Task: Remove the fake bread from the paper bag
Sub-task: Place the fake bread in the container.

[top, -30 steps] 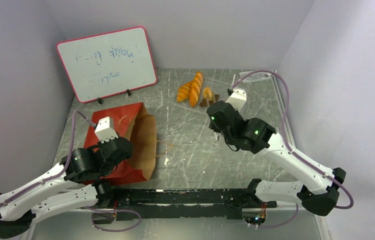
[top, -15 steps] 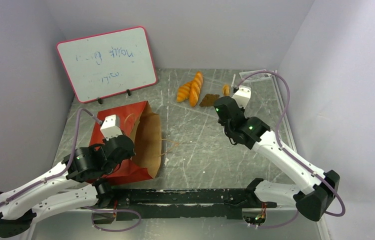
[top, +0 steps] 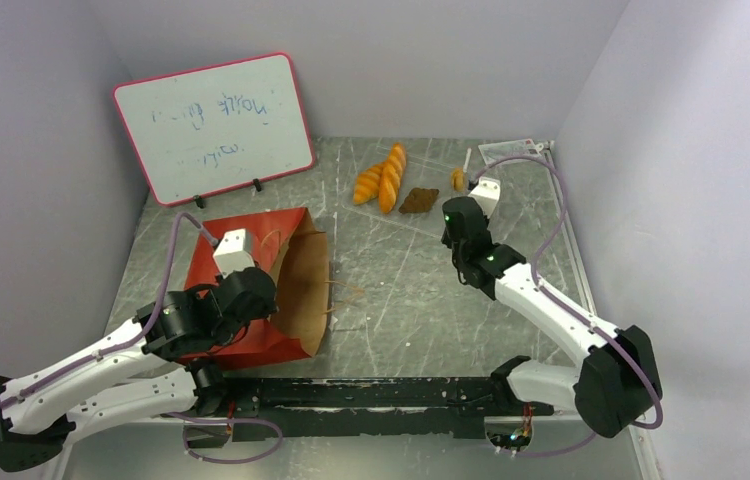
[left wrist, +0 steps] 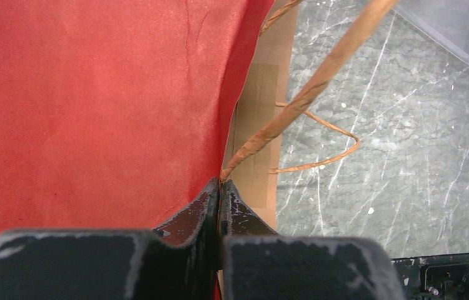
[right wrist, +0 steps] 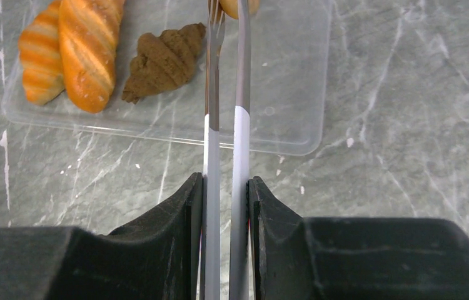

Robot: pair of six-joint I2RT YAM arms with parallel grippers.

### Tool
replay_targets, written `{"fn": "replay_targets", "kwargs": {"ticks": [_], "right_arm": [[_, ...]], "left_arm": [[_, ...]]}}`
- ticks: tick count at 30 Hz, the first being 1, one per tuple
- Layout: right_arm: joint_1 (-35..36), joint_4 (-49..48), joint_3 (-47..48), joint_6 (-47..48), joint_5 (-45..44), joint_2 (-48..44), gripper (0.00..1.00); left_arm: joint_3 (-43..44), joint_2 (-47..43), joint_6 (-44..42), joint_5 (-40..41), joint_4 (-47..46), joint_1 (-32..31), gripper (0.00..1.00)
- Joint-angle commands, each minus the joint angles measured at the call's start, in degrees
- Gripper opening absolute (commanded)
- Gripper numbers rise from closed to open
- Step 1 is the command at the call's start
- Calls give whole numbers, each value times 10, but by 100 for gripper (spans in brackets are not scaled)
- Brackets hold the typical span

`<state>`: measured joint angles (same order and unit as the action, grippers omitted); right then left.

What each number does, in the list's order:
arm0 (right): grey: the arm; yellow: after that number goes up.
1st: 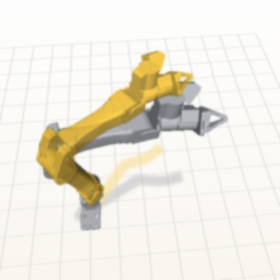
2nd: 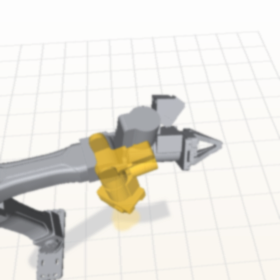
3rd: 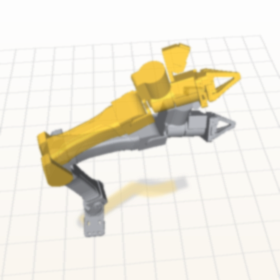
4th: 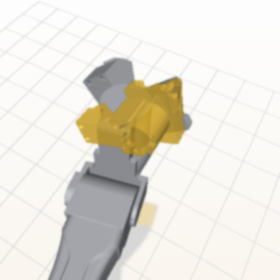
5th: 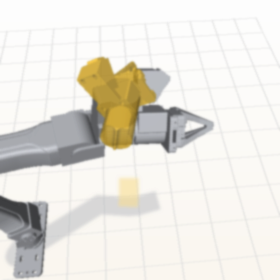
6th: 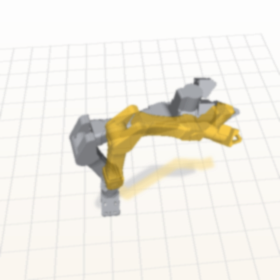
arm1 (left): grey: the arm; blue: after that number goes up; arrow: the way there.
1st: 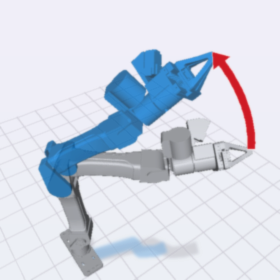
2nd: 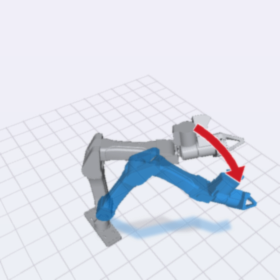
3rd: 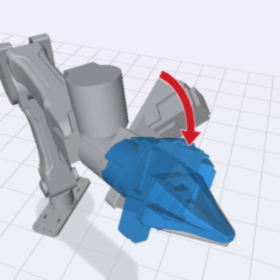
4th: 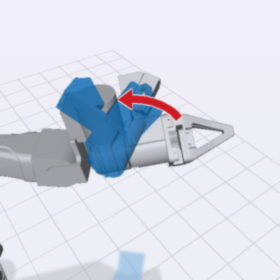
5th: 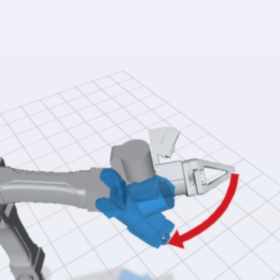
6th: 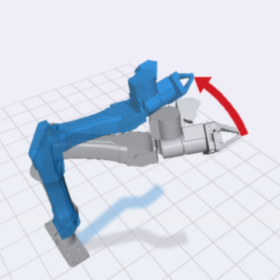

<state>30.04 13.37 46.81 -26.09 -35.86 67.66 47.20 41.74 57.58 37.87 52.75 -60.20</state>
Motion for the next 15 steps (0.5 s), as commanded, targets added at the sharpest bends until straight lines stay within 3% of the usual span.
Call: {"fn": "replay_targets", "kwargs": {"ticks": [1, 15], "right_arm": [[-3, -131, -30, 24, 21, -2, 0], [-3, -175, -103, -59, 47, 24, 0]], "left_arm": [[-2, -1, -10, -15, -35, -2, 7], [-47, -19, -96, -108, -163, -2, 7]]}}
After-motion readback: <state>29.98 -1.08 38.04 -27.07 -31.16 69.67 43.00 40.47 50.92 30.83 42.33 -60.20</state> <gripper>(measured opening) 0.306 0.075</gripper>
